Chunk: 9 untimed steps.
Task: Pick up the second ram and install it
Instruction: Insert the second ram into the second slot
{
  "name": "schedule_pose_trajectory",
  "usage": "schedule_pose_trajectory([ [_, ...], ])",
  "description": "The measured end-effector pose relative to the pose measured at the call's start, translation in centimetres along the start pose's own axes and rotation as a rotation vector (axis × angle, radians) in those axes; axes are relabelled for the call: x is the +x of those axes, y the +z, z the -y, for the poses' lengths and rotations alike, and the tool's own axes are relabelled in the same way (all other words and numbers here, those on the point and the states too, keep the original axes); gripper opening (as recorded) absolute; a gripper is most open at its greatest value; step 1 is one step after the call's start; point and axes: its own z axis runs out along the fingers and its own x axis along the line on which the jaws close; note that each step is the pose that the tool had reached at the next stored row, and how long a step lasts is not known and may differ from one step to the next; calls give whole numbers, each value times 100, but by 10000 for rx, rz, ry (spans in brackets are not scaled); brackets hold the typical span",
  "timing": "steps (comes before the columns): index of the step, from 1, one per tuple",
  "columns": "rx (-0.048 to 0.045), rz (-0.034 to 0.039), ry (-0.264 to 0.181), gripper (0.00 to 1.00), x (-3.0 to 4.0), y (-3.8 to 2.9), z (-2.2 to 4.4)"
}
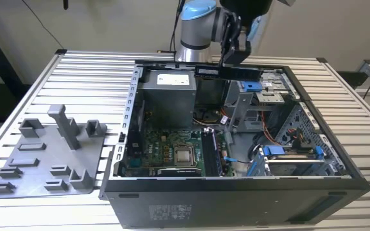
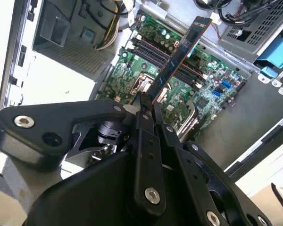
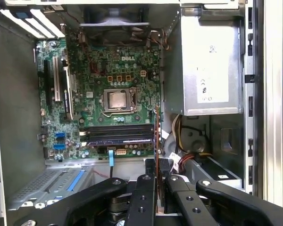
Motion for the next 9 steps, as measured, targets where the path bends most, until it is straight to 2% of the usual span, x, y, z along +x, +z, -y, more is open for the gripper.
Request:
schedule_pose_trajectory([
  [9, 61, 40, 1032, 14, 1, 5, -4],
])
